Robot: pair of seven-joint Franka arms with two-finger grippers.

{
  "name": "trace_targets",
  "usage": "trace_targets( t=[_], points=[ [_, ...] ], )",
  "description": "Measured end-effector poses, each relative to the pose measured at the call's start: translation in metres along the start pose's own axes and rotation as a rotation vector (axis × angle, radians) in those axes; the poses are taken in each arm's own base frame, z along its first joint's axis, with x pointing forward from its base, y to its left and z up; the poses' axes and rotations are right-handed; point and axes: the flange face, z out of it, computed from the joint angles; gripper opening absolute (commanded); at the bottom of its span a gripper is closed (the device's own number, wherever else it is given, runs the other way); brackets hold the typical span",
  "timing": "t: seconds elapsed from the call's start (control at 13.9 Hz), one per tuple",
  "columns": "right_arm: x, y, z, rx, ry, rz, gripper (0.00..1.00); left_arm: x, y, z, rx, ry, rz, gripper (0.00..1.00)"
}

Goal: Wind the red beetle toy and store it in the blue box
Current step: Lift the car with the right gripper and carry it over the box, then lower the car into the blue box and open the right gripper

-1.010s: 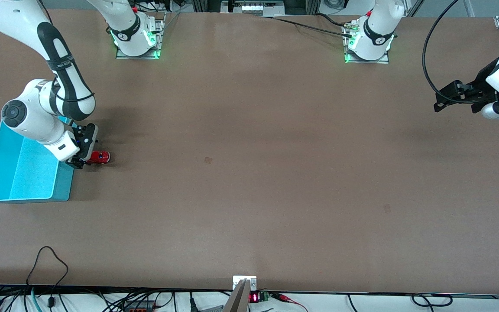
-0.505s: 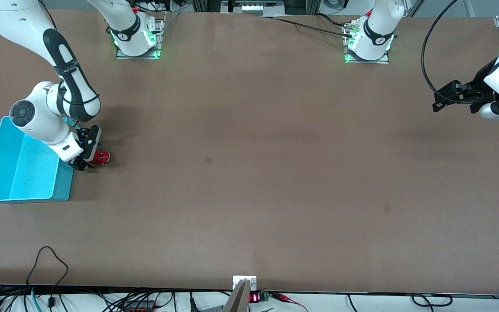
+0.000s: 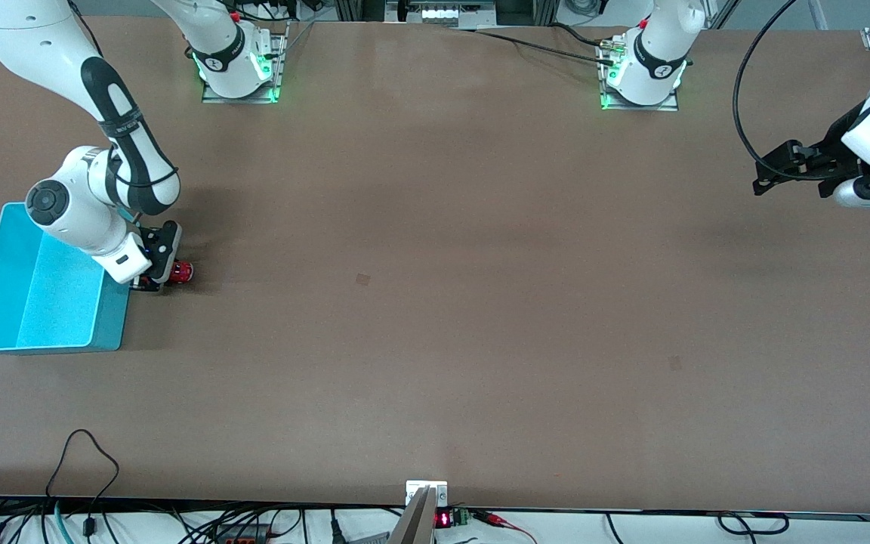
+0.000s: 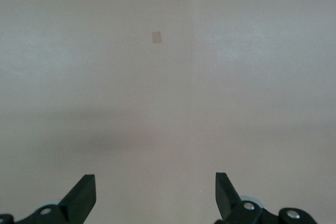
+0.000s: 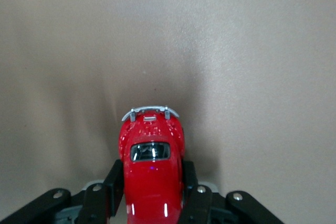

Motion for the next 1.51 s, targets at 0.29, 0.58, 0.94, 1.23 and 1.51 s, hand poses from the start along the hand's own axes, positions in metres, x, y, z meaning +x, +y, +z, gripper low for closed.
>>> trace_targets(
  t=[0.29, 0.58, 0.94, 1.23, 1.51],
  points=[
    [0.026, 0.018, -0.015, -0.036, 0.021, -0.006, 0.27, 0.000, 0.000, 0.000, 0.000, 0.000, 0.000, 1.00],
    [0.045, 0.069, -0.088, -0.002, 0.089, 0.189, 0.28, 0.000, 0.000, 0.000, 0.000, 0.000, 0.001, 1.00],
    [0.009, 0.117, -0.178, -0.103, 0.134, 0.494, 0.13, 0.000, 0.001, 0.000, 0.000, 0.000, 0.001, 1.00],
    [-0.067, 0.113, -0.163, -0.072, 0.136, 0.941, 0.02, 0.000, 0.001, 0.000, 0.000, 0.000, 0.001, 1.00],
    [-0.146, 0.098, -0.121, -0.014, 0.110, 1.192, 0.00, 0.000, 0.001, 0.000, 0.000, 0.000, 0.001, 1.00]
  ],
)
